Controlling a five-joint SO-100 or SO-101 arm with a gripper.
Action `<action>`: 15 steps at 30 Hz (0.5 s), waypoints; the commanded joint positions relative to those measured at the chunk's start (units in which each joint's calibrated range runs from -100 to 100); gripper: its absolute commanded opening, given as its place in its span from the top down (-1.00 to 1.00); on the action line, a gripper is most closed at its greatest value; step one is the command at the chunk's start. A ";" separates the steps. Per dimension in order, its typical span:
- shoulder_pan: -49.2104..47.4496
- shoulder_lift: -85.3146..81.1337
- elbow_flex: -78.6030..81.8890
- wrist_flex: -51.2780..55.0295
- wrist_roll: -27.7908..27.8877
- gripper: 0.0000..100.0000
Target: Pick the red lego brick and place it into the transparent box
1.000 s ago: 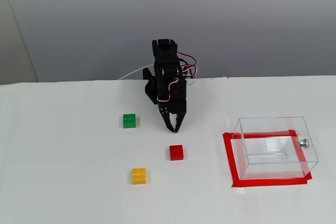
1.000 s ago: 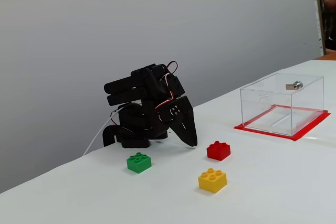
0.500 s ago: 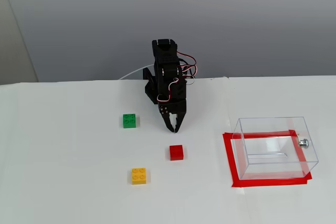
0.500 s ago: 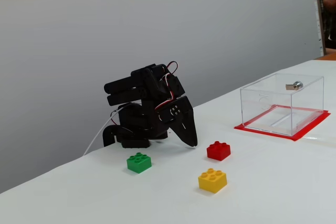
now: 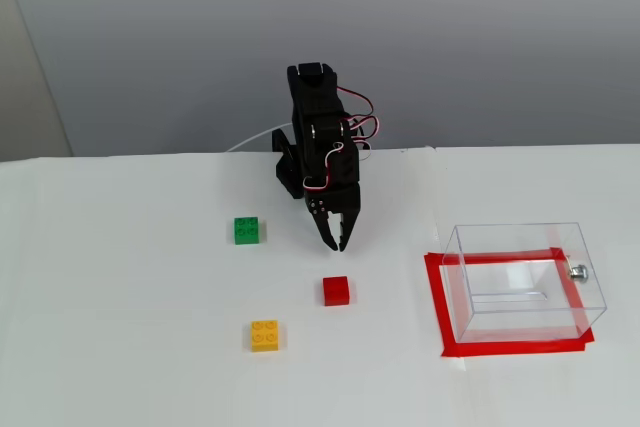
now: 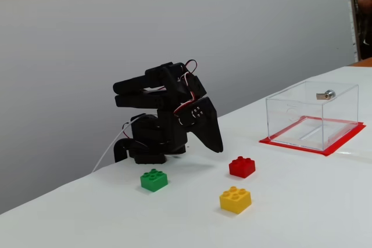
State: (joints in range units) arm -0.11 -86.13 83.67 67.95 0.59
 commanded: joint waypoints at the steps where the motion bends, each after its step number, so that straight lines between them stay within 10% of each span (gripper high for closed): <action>1: 0.37 5.99 -4.83 -2.07 -0.17 0.97; 15: 0.29 27.71 -18.57 -6.51 -0.27 0.97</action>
State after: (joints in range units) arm 0.00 -61.52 68.14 63.84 0.44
